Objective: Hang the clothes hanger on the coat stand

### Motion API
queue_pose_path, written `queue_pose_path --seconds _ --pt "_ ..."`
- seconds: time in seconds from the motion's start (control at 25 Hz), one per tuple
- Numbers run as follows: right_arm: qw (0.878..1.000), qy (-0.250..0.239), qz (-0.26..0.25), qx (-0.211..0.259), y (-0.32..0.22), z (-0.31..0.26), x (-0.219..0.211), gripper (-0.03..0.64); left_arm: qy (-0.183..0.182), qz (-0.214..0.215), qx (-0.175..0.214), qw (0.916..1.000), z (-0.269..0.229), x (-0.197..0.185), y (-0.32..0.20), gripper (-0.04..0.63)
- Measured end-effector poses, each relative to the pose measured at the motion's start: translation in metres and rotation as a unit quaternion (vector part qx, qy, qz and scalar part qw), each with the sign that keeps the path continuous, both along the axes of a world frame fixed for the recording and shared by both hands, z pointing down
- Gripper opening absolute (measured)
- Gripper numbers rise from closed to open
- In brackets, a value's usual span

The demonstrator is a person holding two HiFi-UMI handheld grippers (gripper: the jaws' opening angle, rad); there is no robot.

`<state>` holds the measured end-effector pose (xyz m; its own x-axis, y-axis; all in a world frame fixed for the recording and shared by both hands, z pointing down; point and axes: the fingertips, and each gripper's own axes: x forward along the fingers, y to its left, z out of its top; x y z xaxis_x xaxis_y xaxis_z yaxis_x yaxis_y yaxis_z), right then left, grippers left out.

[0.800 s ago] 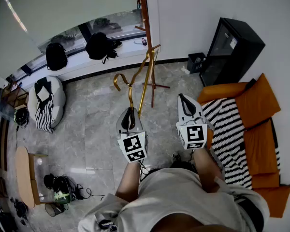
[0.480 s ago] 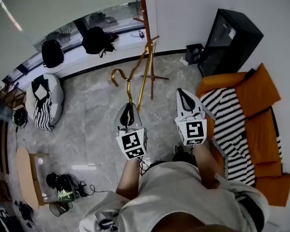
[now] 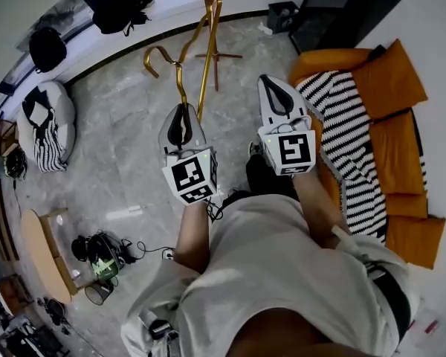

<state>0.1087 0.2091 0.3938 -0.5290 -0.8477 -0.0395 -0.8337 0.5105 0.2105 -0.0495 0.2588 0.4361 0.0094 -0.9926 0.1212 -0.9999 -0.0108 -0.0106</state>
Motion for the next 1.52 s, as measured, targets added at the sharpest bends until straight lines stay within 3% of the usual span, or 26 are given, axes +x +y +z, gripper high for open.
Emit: queue_pose_path --seconds 0.2,0.56,0.84,1.32,1.52 --pt "1.0 -0.004 -0.014 0.005 -0.017 0.006 -0.018 0.005 -0.011 -0.001 0.0 0.9999 0.009 -0.011 -0.015 0.055" --pt "1.0 -0.007 -0.031 0.003 -0.103 -0.003 -0.036 0.005 -0.021 -0.013 -0.01 0.9997 0.003 -0.028 -0.095 0.055" --pt "0.999 -0.01 -0.036 -0.005 -0.176 -0.001 -0.016 0.005 -0.019 -0.007 -0.02 0.9996 0.003 -0.004 -0.164 0.055" --pt "0.997 -0.03 -0.062 -0.04 -0.263 0.017 0.017 0.005 -0.059 -0.001 -0.046 0.9972 0.014 0.03 -0.235 0.055" --pt "0.996 -0.033 -0.07 -0.052 -0.282 0.025 0.013 0.005 -0.087 0.024 -0.058 0.9943 0.015 0.028 -0.253 0.055"
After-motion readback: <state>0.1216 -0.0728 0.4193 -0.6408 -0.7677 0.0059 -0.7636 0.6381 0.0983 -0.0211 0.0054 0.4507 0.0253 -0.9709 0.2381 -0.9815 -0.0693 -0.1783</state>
